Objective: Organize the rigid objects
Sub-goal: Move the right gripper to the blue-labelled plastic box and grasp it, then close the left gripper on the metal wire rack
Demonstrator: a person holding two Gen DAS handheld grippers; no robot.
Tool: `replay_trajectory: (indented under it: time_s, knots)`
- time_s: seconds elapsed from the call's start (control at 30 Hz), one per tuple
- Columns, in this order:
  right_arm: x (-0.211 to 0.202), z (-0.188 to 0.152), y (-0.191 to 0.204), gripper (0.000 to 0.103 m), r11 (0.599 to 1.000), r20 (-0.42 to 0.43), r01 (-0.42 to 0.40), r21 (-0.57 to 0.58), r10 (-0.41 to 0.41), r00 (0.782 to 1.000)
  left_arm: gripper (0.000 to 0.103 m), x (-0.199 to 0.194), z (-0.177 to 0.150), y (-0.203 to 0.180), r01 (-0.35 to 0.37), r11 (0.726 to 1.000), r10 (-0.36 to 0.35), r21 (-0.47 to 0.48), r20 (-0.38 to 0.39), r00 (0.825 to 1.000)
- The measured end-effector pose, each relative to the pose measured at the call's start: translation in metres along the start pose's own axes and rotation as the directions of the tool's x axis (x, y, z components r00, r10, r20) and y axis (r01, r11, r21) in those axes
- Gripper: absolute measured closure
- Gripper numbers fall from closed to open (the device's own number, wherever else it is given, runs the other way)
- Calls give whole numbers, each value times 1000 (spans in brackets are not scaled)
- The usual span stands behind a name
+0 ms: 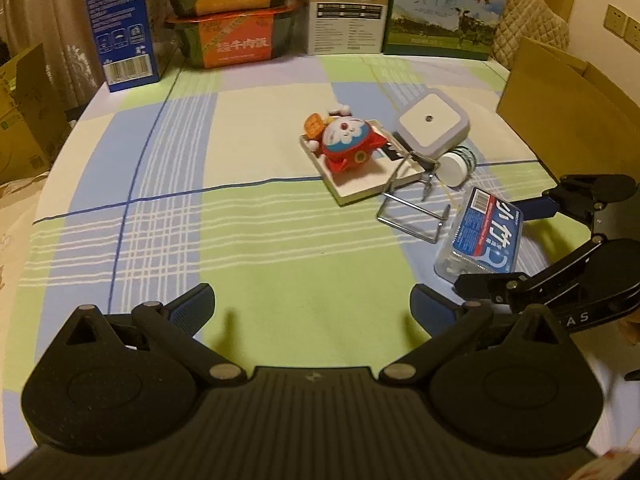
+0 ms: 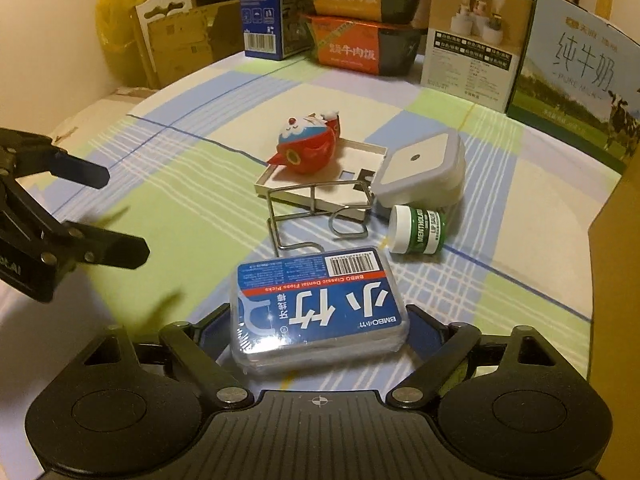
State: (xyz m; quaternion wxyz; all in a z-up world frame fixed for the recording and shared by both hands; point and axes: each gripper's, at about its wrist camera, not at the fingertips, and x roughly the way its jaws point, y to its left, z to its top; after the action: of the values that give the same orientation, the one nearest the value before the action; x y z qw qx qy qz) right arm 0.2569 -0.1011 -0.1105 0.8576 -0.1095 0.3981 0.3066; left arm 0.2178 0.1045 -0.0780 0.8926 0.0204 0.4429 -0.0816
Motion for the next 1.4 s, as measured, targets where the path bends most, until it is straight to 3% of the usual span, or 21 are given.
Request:
replay_trajectory:
  time_s: [0.13, 0.27, 0.37, 0.6, 0.87, 0.9, 1.2, 1.4]
  knots:
    - [-14, -8, -3, 18, 995, 10, 57, 85, -58, 998, 1, 1, 2, -6, 43, 999, -44, 28, 16, 999]
    - [-32, -20, -18, 18, 963, 7, 133, 235, -138, 990, 1, 7, 9, -19, 93, 991, -96, 94, 27, 995]
    - [-42, -23, -27, 18, 948, 16, 149, 281, -160, 987, 4, 17, 18, -26, 142, 983, -148, 114, 42, 988]
    - [-57, -19, -39, 18, 924, 39, 166, 344, -191, 981, 18, 45, 35, -46, 179, 955, -197, 235, 58, 979]
    - [-60, -15, -47, 18, 912, 54, 166, 374, -200, 978, 48, 67, 49, -60, 200, 916, -225, 347, 33, 974]
    - [-60, -15, -46, 18, 913, 54, 167, 373, -201, 978, 54, 68, 49, -62, 193, 917, -214, 349, 23, 977]
    - [-68, -16, -40, 18, 917, 60, 146, 372, -180, 982, 54, 32, 18, -72, 98, 981, -92, 170, -40, 995]
    - [-83, -30, -31, 18, 914, 56, 137, 383, -171, 984, 54, -1, -18, -83, 65, 987, -60, 144, -35, 998]
